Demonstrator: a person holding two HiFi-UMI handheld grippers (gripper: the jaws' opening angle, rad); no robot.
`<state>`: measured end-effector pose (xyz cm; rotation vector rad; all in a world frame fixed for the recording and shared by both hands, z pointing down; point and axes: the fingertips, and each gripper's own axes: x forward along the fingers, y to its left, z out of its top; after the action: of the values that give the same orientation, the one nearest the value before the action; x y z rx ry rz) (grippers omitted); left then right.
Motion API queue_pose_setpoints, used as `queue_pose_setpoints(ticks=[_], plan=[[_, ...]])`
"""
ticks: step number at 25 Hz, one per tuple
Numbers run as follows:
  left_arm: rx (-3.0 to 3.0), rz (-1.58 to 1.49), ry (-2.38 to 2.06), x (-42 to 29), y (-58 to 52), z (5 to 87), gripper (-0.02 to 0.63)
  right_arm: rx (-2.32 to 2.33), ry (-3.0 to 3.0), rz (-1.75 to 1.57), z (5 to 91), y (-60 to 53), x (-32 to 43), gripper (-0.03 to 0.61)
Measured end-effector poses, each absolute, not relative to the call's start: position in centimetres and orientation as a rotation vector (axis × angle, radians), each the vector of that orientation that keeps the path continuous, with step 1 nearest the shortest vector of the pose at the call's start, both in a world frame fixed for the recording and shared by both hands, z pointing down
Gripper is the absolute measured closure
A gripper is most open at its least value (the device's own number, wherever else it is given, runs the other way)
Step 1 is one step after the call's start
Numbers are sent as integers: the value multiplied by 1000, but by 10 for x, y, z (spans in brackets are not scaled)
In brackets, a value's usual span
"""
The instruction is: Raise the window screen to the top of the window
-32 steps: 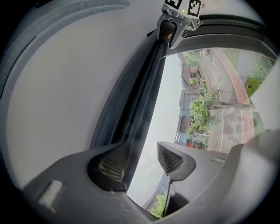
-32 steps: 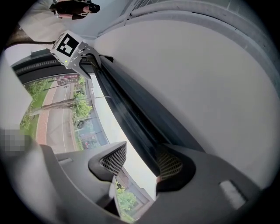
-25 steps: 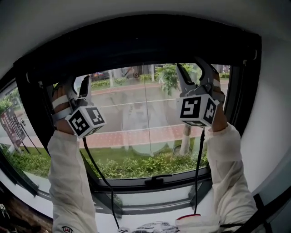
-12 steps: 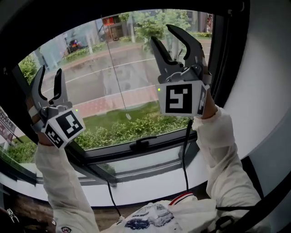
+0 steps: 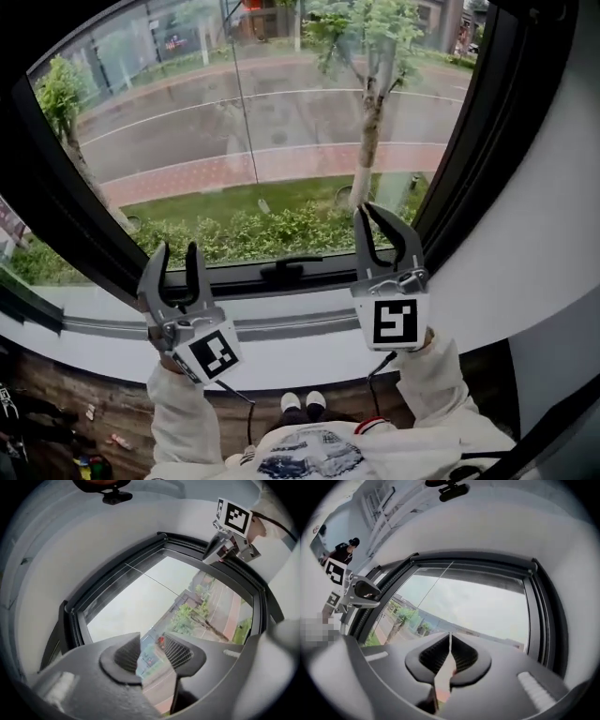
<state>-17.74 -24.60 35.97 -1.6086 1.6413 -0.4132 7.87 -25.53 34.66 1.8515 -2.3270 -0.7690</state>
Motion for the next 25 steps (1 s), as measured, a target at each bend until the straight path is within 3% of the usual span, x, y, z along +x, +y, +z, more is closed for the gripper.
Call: queue_pose_setpoints(ticks=[2, 5, 10, 14, 18, 25], plan=[[-1658, -379, 1669, -176, -234, 381, 573, 1800, -2376, -566, 391, -254, 81, 572], [-1790, -388, 1724, -181, -219, 440, 610, 1714, -2463, -274, 457, -245, 80, 572], [-2251, -316, 1848, -171, -162, 560, 611, 1497, -2644, 228, 553, -195, 50, 574], [-2485, -467, 1880, -147, -116, 635, 611, 1352, -2605, 535, 622, -140, 28, 574], [-2483, -494, 1814, -139, -94, 634, 611, 1285, -2558, 640, 649, -97, 14, 573], [-2436, -406, 1969, -188, -17, 618, 611, 1405, -2536, 570, 632, -33, 5, 574]])
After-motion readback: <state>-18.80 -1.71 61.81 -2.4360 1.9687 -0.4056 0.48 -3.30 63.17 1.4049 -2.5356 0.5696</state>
